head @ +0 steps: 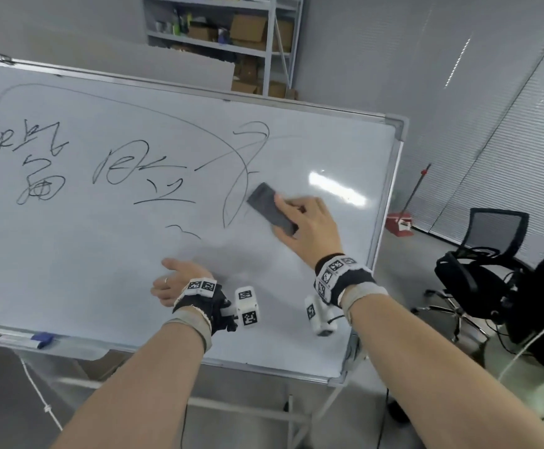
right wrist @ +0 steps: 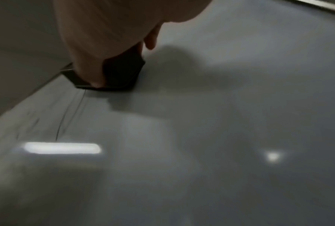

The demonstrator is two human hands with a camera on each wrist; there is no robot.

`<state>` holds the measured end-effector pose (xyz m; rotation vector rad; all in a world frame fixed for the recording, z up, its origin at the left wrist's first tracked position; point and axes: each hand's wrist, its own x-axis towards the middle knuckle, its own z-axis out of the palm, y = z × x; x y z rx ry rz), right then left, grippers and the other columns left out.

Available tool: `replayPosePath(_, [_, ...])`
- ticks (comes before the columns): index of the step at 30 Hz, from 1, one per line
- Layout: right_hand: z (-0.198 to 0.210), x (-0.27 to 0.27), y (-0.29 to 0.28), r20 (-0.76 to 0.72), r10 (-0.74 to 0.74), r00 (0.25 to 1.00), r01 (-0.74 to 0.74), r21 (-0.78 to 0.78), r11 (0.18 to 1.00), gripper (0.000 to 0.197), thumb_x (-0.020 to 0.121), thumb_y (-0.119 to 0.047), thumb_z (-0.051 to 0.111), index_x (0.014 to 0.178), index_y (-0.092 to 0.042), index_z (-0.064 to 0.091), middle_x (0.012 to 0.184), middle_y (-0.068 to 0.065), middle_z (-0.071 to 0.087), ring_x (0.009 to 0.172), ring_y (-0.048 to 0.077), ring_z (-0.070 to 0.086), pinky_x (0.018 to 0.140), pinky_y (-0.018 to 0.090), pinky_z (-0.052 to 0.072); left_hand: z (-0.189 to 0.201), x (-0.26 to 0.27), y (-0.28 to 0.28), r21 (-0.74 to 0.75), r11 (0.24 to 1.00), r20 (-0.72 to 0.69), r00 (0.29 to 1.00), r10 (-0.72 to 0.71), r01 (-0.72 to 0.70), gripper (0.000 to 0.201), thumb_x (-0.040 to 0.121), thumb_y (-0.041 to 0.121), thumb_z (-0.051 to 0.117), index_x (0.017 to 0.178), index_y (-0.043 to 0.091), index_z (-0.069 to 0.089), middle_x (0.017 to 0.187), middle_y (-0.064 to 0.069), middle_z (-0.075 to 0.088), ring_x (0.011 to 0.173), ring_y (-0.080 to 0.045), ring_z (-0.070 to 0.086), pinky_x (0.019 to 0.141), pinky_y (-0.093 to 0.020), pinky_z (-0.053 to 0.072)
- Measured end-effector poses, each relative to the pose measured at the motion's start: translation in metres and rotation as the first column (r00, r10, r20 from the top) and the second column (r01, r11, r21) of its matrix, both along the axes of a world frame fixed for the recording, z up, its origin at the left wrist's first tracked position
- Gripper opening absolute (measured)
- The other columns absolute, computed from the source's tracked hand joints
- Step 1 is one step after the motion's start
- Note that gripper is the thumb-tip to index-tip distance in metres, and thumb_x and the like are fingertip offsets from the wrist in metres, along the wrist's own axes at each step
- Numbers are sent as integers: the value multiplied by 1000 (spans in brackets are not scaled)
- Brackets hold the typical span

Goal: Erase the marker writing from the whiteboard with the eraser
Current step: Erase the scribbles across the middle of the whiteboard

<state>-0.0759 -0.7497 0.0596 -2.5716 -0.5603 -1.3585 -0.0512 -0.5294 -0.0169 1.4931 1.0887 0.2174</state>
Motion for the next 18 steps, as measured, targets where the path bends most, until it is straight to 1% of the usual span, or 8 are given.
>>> replayPosePath(3, [-12,-5,-7,-4,35,999,-36,-128,991,51,87,-29,73,135,-18,62,108,9,63,94,27,54,77,39,51,0,-1,-1,68,982,-6,985,-175,175,57,105,29,26,158,12,15,161,-28,14,149,-47,14,123,-56,11])
replayPosePath(5, [-5,-1,-24,75,-109,991,108,18,994,53,89,-28,72,139,-17,58,111,13,63,97,29,54,80,41,51,9,-2,-3,39,998,-17,999,-50,50,60,105,40,24,156,8,23,159,-24,23,147,-40,21,123,-49,12])
replayPosePath(7, [9,2,-42,83,-304,949,272,270,924,54,91,-31,70,142,-18,56,115,16,60,101,30,52,84,40,49,21,-5,-6,-38,996,-32,996,85,-87,71,102,52,23,149,-2,32,156,-19,31,144,-34,28,122,-44,15])
replayPosePath(9, [13,2,-44,49,-383,922,334,397,855,55,93,-36,68,144,-22,54,115,15,58,103,29,51,83,38,49,25,-6,-7,-83,986,-12,989,144,-145,76,100,56,25,147,-3,34,155,-16,32,143,-34,30,122,-44,16])
replayPosePath(11, [3,0,-28,62,-258,964,226,316,922,54,90,-35,72,141,-21,58,109,15,58,98,28,51,78,35,50,21,-5,-6,-80,986,1,989,149,-148,75,100,56,25,148,-2,32,156,-15,30,143,-34,30,121,-43,16])
replayPosePath(14, [-24,-8,-3,20,-17,1000,16,14,1000,51,87,-28,75,135,-16,63,107,13,61,95,28,53,75,39,53,17,-4,-4,-73,981,4,983,183,-182,73,101,55,26,149,1,32,158,-12,28,143,-33,29,121,-41,15])
replayPosePath(16, [-25,-11,-5,27,-26,999,27,-25,999,50,90,-29,72,137,-15,61,109,14,62,95,29,55,79,40,52,19,-4,-5,-56,979,9,981,196,-195,72,101,54,27,147,0,35,156,-13,31,142,-33,31,121,-41,16])
replayPosePath(18, [-18,-10,-19,66,-138,988,134,54,989,52,93,-31,69,141,-16,57,111,15,62,96,29,54,82,38,50,20,-2,-10,-57,977,7,979,204,-203,72,101,55,28,146,-2,36,154,-14,33,142,-33,32,120,-41,17])
